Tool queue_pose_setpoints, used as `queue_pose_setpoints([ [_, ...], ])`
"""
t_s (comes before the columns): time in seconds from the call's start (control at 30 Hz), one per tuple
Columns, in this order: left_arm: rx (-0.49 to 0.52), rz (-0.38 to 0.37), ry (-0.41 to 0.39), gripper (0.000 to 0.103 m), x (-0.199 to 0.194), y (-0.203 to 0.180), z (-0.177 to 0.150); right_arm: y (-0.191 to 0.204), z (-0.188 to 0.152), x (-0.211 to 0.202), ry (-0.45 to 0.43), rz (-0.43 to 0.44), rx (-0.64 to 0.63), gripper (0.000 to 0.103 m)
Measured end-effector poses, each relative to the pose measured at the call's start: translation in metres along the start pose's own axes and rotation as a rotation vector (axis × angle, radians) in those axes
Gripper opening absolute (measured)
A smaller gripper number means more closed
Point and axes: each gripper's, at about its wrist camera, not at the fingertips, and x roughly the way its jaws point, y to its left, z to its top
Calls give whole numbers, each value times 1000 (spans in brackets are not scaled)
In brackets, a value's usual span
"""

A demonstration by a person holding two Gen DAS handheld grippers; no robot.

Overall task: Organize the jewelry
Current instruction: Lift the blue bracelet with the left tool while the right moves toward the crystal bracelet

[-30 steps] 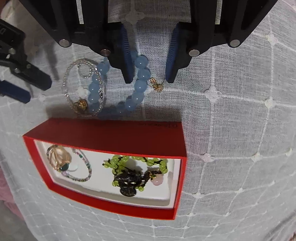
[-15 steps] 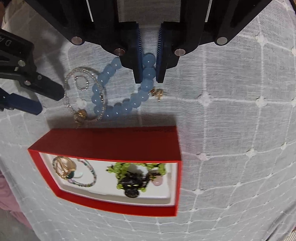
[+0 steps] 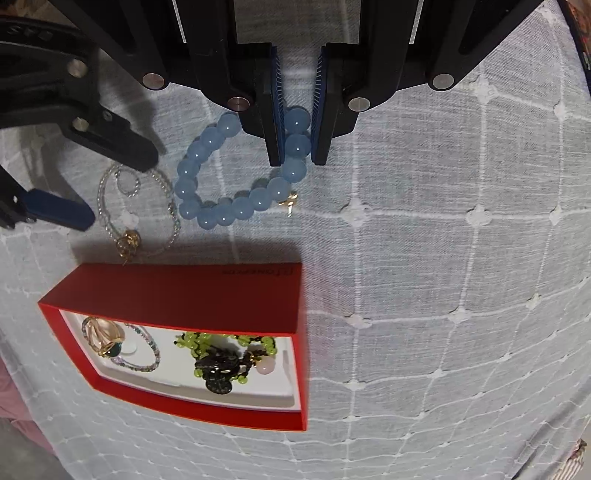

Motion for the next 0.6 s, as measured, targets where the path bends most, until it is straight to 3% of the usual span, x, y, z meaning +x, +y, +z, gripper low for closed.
queue_pose_setpoints([
  [0.2, -19, 8, -3, 9, -4, 14, -7, 9, 0, 8, -36, -70, -75, 78],
  [0.37, -31, 2, -23, 9, -9, 13, -6, 4, 2, 6, -52, -71, -71, 60],
  [0.6, -40, -17, -59, 9, -20, 15, -7, 4, 0, 1, -52, -62, -78, 56],
])
